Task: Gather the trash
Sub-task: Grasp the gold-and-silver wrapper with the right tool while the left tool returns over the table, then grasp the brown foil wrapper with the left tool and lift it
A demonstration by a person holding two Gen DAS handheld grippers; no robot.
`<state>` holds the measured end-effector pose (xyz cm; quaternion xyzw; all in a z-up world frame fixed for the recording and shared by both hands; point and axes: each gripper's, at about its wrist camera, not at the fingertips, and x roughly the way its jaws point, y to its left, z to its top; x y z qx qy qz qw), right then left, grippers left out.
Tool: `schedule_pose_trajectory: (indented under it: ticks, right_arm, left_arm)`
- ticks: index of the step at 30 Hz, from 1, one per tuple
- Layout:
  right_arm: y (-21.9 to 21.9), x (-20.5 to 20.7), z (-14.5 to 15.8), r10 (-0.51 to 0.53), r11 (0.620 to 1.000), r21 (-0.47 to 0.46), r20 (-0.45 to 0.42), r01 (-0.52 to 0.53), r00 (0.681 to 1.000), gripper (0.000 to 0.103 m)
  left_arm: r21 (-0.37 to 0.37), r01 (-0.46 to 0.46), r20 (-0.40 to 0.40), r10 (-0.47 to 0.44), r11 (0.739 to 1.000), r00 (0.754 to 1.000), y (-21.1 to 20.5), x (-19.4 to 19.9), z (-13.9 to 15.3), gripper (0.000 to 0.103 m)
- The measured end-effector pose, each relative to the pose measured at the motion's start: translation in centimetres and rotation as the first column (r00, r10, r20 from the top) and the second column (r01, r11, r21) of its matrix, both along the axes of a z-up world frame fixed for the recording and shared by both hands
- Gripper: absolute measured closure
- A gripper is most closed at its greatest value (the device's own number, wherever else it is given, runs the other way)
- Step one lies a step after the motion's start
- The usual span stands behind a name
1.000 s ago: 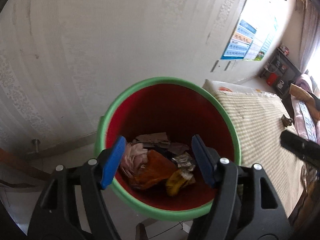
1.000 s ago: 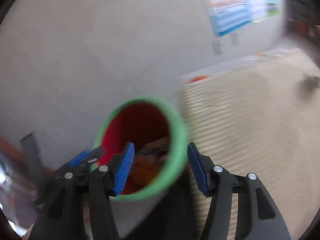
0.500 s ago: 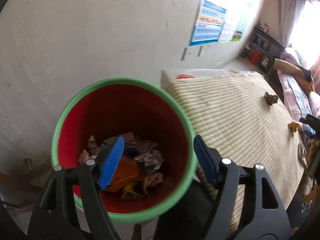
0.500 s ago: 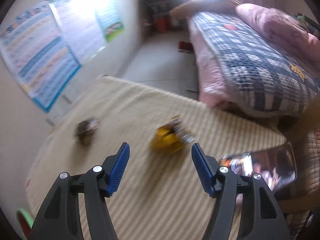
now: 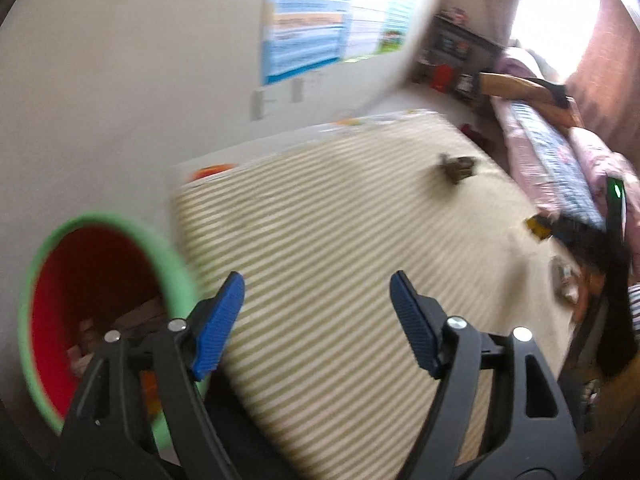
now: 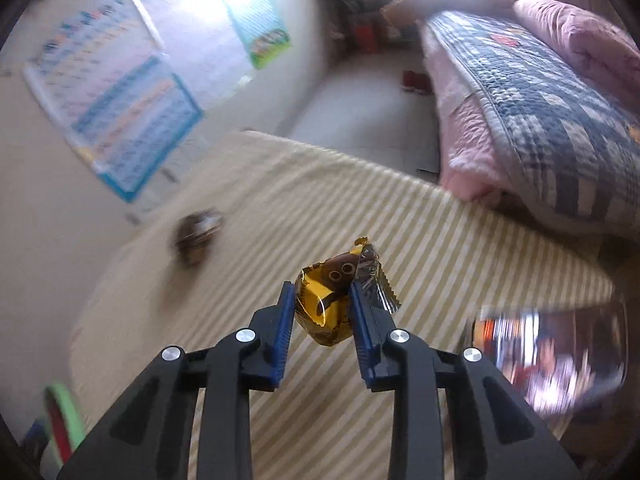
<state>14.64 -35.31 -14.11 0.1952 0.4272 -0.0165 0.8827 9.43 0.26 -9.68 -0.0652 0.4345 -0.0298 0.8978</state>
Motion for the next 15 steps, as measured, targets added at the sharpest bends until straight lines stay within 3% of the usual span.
schedule_pose_trajectory:
  ticks: [6, 10, 15]
  right_arm:
    - [4.4, -8.1, 0.0, 0.074, 0.996, 0.052, 0.022, -0.075, 0.997, 0.075]
    - [5.7, -8.7, 0.6, 0.108, 0.993, 0.039, 0.039, -0.109, 0.993, 0.074]
    - [5.8, -8.5, -0.1, 0.122, 0.992, 0.029, 0.046, -0.123, 0.992, 0.074]
  left_arm:
    - [-0.015, 0.197, 0.028, -0.196, 0.98, 0.98, -9.6, 8.9, -1.1, 0.028]
    - [0.002, 0.307, 0.081, -0.307, 0.952, 0.948, -14.3, 13.5, -1.5, 0.022]
    - [0.047, 0.333, 0.019, -0.334, 0.942, 0.942, -18.3, 18.3, -3.4, 0.022]
